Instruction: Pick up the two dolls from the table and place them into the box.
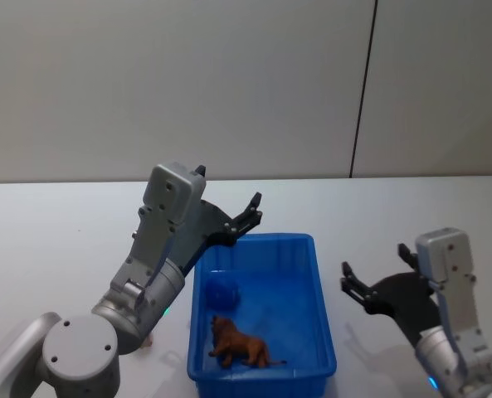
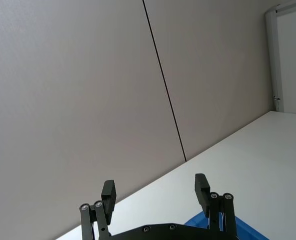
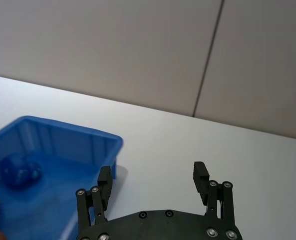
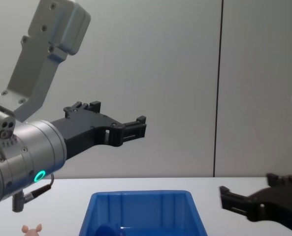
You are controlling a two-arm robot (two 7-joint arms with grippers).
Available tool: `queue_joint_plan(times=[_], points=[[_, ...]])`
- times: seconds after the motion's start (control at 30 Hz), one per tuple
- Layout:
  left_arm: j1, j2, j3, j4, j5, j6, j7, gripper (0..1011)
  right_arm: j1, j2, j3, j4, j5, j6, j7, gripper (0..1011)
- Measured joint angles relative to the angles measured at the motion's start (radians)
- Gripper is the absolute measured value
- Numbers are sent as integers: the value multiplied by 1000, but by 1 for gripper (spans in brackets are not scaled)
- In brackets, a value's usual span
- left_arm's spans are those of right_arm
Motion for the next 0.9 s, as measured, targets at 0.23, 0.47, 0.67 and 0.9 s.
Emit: queue_joint_plan(times=[0.23, 0.47, 0.67, 0.9], points=[[4, 2, -2, -2, -1, 3, 1, 1001, -29, 14, 14, -19, 10, 14, -72, 1001], [20, 13, -7, -18, -20, 22, 26, 1001, -43, 21, 20, -28, 15, 21, -108, 1001], [42, 25, -17, -40, -50, 50, 63, 1001, -50, 24, 24, -32, 17, 25, -127, 1001], [70, 39, -29, -69, -100, 101, 125, 1001, -55, 27, 26, -35, 19, 27, -139, 1001]])
